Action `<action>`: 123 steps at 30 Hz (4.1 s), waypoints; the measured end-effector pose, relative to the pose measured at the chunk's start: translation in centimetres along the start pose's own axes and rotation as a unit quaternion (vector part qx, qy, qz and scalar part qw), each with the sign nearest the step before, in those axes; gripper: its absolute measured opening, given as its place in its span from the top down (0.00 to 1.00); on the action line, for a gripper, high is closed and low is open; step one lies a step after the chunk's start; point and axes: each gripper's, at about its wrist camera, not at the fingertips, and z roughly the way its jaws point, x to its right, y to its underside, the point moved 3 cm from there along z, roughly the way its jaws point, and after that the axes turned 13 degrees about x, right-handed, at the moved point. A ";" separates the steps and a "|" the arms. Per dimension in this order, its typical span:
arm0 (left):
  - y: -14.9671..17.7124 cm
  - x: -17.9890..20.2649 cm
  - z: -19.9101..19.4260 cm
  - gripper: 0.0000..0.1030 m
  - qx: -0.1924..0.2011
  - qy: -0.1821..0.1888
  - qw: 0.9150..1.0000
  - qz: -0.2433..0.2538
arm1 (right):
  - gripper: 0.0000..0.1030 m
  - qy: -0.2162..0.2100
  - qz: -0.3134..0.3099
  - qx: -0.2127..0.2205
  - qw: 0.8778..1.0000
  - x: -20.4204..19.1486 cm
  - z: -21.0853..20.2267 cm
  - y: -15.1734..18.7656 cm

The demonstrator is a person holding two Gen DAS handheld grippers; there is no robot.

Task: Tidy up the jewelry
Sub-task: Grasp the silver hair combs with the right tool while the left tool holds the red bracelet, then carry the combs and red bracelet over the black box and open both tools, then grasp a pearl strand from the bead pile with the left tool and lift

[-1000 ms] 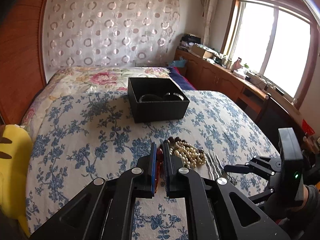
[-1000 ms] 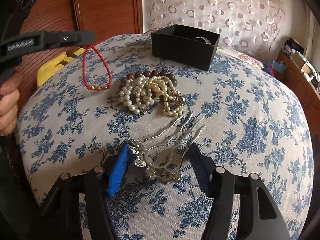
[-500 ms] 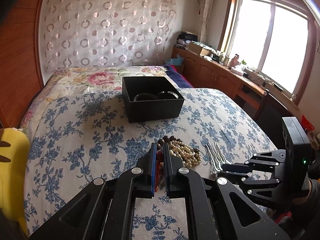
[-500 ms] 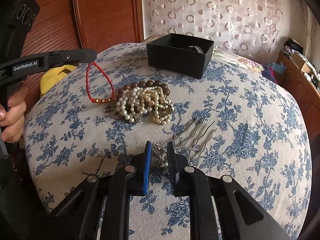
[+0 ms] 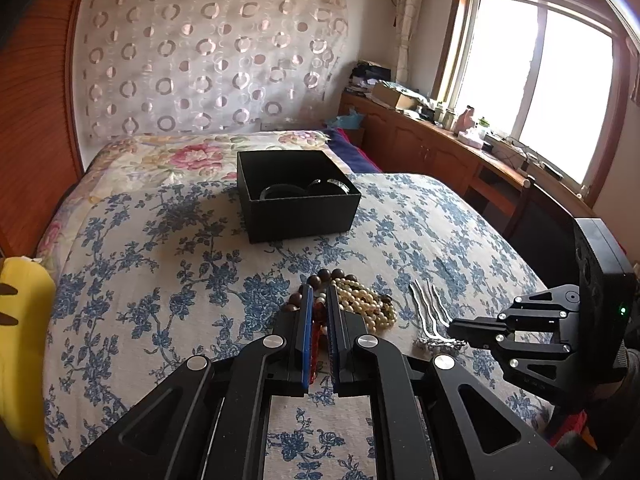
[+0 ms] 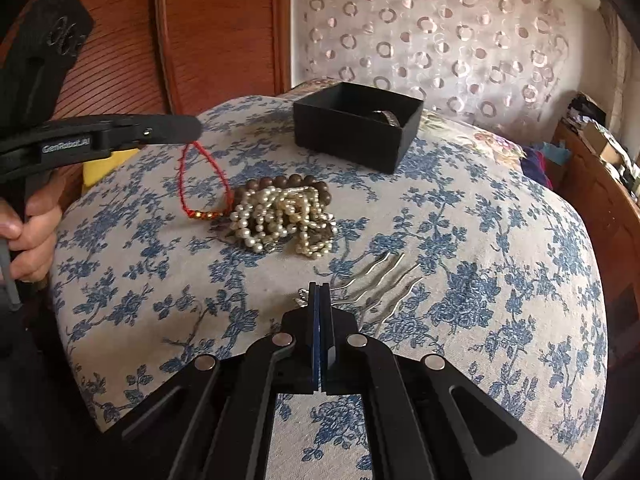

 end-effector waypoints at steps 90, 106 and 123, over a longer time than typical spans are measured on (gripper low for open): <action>-9.8 -8.5 10.6 0.65 0.006 -0.055 0.998 -0.009 | 0.90 -0.055 -0.155 0.083 0.983 4.2 13.6 -18.1; -6.8 -8.2 8.0 0.64 -0.004 -0.050 0.999 -0.020 | 0.88 -0.054 -0.139 0.063 0.987 3.1 14.5 -17.1; -1.8 -3.9 4.8 0.64 -0.024 -0.009 1.000 -0.013 | 0.88 -0.036 -0.046 0.077 0.995 3.5 6.4 -11.1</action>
